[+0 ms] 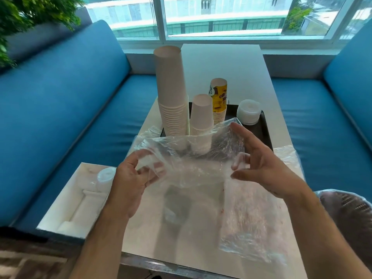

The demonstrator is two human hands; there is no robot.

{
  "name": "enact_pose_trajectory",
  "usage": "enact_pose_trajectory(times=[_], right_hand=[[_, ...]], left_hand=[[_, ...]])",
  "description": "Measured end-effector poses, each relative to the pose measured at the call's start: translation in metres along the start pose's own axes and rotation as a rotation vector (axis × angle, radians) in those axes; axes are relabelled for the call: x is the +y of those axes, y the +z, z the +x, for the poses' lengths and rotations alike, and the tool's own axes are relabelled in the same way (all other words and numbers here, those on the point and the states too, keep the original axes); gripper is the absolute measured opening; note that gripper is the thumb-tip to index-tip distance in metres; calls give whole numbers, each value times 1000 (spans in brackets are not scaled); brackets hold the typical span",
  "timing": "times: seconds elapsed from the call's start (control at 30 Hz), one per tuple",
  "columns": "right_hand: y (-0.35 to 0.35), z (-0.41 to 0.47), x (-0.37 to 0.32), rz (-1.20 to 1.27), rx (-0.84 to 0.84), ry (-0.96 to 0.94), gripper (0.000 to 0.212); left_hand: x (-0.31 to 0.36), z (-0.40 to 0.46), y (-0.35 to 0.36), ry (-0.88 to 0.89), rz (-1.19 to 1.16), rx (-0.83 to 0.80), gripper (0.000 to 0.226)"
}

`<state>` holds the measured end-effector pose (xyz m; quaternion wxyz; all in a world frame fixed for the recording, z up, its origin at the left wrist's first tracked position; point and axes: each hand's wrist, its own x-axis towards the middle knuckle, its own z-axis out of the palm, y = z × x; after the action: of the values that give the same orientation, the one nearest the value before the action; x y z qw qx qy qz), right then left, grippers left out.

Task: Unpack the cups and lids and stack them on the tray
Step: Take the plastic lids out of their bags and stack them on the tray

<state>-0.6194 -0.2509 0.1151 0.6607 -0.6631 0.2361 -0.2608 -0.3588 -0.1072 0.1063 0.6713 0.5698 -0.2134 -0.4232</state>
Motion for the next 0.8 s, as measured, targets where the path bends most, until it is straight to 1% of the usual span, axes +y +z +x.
enact_pose_trajectory(times=[0.07, 0.1, 0.17, 0.2, 0.23, 0.27, 0.3, 0.37, 0.4, 0.43, 0.47, 0.5, 0.53, 0.57, 0.63, 0.8], right_hand=[[0, 1, -3, 22, -44, 5, 107], [2, 1, -5, 57, -41, -3, 100], [10, 5, -9, 181, 29, -7, 76], [13, 6, -10, 211, 75, -1, 64], [17, 8, -11, 192, 119, 5, 55], [20, 10, -11, 141, 149, 8, 51], [23, 13, -11, 90, 161, 7, 54], [32, 17, -13, 26, 155, 20, 70], [35, 18, -14, 4, 140, 27, 80], [38, 20, -16, -23, 122, 32, 88], [41, 20, -17, -49, 105, 36, 95], [42, 20, -18, -71, 94, 42, 101], [44, 21, -20, -91, 95, 48, 104], [47, 22, -21, -111, 105, 58, 105], [50, 23, -23, -154, 124, 68, 107], [60, 22, -25, -178, 127, 57, 109]], left_hand=[[4, 1, -8, -5, 19, -76, 52], [7, 1, -12, -9, 31, -114, 56], [14, 3, -22, -27, 22, -167, 56], [17, 4, -25, -49, -11, -180, 47], [20, 6, -30, -73, -46, -192, 34], [25, 7, -33, -120, -80, -208, 22], [29, 8, -36, -158, -94, -217, 31], [38, 12, -42, -183, -9, -220, 83], [39, 14, -42, -156, 75, -201, 87], [40, 15, -42, -111, 164, -189, 71], [41, 16, -41, -55, 238, -181, 47], [42, 16, -39, -15, 283, -153, 29], [43, 19, -41, 5, 296, -121, 25], [44, 21, -45, 8, 284, -107, 29], [48, 25, -53, 12, 231, -130, 38], [57, 37, -76, 56, 245, -272, 57]])
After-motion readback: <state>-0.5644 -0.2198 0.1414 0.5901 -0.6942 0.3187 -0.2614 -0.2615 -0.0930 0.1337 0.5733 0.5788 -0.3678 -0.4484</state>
